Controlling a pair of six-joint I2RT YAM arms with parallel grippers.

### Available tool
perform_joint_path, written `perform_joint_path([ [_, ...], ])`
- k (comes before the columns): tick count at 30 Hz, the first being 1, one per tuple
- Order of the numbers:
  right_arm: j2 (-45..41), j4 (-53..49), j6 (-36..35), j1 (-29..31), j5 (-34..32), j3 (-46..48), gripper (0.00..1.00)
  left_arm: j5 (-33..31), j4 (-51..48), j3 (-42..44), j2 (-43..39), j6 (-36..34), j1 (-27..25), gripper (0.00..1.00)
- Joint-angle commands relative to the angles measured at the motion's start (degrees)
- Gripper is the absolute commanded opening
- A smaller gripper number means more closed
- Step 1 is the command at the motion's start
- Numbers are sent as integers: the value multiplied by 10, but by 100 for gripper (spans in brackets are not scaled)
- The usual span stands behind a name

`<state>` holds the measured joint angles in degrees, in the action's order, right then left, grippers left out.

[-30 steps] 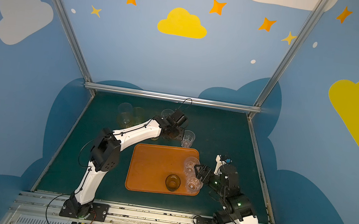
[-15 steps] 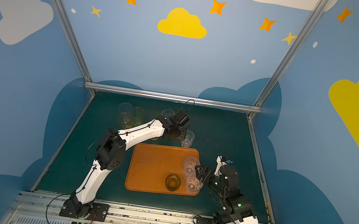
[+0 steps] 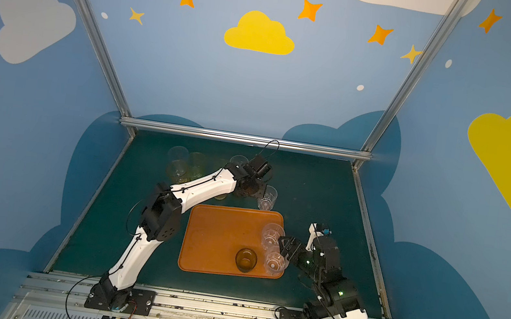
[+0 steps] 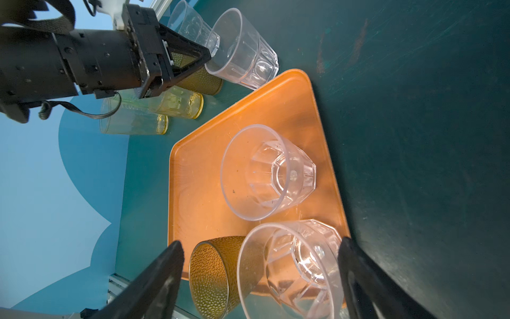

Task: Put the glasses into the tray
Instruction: 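Close the left gripper on the clear glass rim and lift it, then carry the clear glass with the left gripper over the tray center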

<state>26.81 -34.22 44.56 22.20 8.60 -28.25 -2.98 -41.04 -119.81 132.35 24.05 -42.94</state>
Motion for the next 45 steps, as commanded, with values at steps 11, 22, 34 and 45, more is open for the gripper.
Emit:
perform_joint_path([
  [11, -9, -10, 0, -2, -19, 9, 86, -20, -49, -36, 44, -14, -5, 13],
  [22, -18, -9, 3, -2, -18, 7, 86, -23, -56, -37, 21, -17, -7, 4],
  [34, -37, -22, 15, -3, -3, -8, 86, -39, -51, 31, -74, -21, -14, 4],
  [45, -40, -25, 26, -3, 25, -22, 86, -65, -6, 177, -204, 4, -20, 4],
])
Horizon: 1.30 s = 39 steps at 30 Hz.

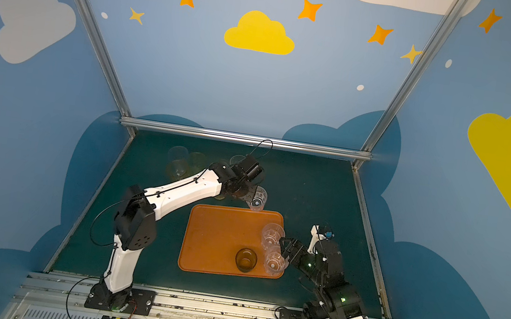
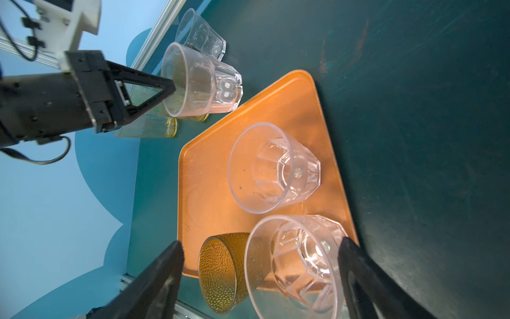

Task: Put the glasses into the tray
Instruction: 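Carry the clear glass with the left gripper over the tray center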

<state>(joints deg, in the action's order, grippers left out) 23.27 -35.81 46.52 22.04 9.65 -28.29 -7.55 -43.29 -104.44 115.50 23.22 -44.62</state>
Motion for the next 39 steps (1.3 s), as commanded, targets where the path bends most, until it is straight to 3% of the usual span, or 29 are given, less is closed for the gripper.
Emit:
perform_joint_path([
  [1, -4, -11, 8, -2, 17, -24, 86, -22, 21, 39, -50, 15, -5, 4],
  [19, 2, -38, 6, -2, 46, -64, 86, -82, 42, 259, -265, 54, -33, 4],
  [39, 21, -27, 24, -2, 81, -69, 86, -119, 69, 425, -390, 88, -43, 4],
])
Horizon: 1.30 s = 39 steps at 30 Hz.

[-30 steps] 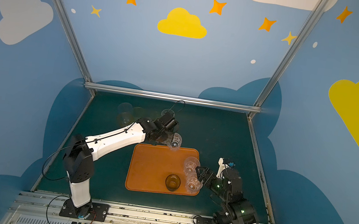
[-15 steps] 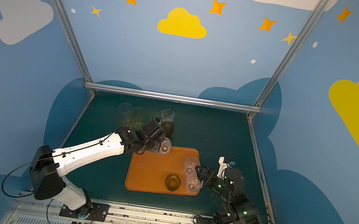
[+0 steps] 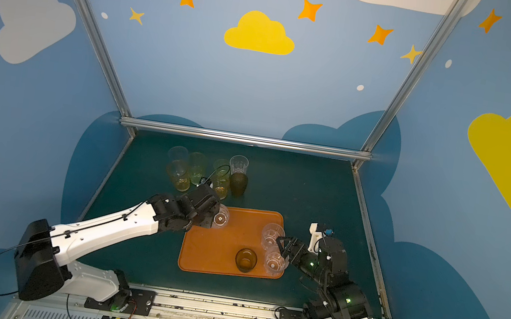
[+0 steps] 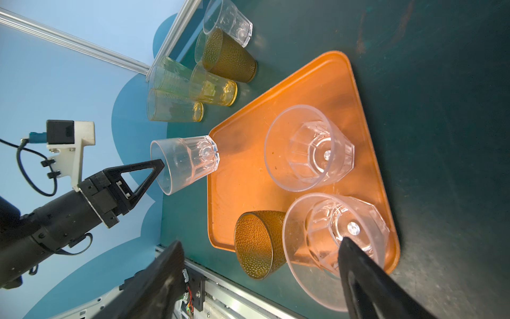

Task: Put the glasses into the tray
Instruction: 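Carry the clear glass with the left gripper over the tray center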

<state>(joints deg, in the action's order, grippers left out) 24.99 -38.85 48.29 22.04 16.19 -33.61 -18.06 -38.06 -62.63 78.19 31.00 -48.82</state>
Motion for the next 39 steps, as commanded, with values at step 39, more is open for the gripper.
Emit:
perform_joint_path([
  [39, 3, -1, 7, -2, 11, 1, 86, 59, 73, 13, 77, 23, -71, 4],
])
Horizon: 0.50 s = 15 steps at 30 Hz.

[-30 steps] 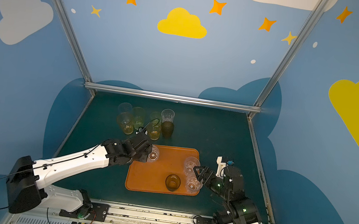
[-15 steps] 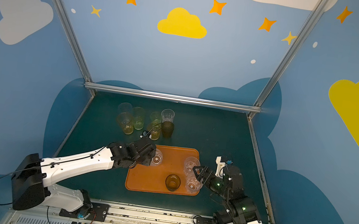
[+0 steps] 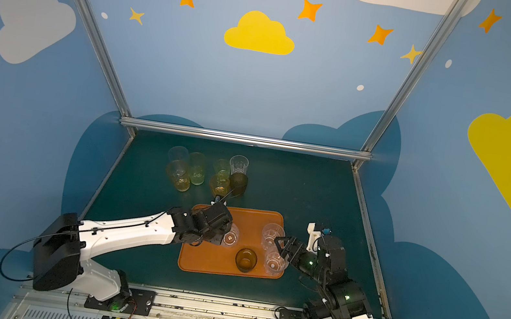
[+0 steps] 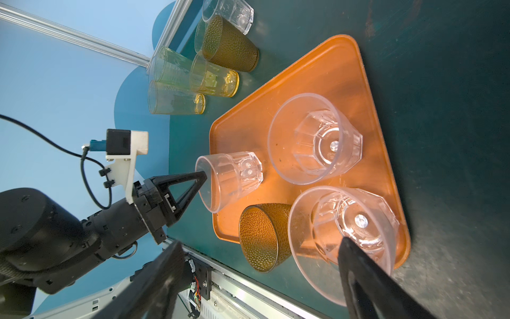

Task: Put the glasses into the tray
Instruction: 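Carry the clear glass with the left gripper over the tray center, then lower the clear glass onto the tray beside the other clear glasses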

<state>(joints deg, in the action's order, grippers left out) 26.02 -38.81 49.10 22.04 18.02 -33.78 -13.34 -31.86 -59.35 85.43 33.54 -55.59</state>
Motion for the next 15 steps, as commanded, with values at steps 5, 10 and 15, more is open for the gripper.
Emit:
perform_joint_path([
  [5, -16, -5, 2, -2, -11, 7, 86, 34, 21, -26, 24, 6, -10, 4],
  [10, -22, -11, 2, -2, -17, 7, 86, 30, 24, -29, 42, 9, -17, 4],
  [15, -21, -12, 1, -2, -20, 9, 86, 30, 20, -40, 59, 4, -18, 4],
])
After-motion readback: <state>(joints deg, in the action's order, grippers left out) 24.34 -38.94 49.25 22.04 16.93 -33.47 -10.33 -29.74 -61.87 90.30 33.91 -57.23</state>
